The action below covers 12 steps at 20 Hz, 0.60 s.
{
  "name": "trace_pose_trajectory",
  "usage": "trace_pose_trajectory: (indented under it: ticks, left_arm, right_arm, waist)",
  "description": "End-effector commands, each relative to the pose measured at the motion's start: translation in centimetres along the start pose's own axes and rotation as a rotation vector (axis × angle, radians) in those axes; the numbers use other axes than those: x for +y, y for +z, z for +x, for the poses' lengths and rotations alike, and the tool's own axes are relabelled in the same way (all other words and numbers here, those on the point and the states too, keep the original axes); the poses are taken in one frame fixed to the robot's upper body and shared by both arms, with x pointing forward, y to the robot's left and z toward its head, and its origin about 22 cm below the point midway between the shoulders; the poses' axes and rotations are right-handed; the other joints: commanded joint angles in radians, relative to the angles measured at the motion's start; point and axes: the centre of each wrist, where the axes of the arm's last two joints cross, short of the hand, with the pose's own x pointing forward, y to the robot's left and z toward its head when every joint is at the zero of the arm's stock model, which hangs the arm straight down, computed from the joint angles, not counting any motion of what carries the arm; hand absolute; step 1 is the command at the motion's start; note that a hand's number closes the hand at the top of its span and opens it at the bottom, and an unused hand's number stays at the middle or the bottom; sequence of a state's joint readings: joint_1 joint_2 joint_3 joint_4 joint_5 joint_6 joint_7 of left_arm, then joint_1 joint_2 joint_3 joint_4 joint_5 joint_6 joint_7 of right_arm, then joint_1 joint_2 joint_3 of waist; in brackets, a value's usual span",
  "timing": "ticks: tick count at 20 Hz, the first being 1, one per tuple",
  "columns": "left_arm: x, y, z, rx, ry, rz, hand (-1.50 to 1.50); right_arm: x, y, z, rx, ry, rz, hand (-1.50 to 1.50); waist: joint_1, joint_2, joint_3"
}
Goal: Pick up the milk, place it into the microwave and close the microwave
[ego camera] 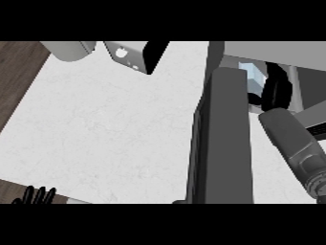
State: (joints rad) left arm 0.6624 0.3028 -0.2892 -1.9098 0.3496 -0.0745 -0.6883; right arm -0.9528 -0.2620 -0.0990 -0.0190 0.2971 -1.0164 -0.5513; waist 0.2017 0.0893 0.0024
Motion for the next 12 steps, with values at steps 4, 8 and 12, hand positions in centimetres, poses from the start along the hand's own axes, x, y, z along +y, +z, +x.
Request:
trace_pose_trajectory:
  ticks: [4,8,12]
  left_arm:
    - [0.5,0.0,-0.4,0.009,-0.009,-0.002,-1.5]
    - [0.2,-0.6,-0.5,-0.02,-0.006,0.01,-1.5]
    - [0.3,-0.5,-0.7,-0.015,-0.027,-0.008,-1.5]
  right_arm:
    - [1.9,0.5,4.9,-0.178,-0.099,0.164,-1.5]
    - [2.2,0.4,6.0,-0.194,-0.156,0.211,-1.5]
    - [2.9,1.3,6.8,-0.209,-0.215,0.289,-1.5]
  waist:
    - [0.007,-0.011,0.005]
    - [-0.002,-0.011,0.006]
    - [-0.016,-0.014,0.006]
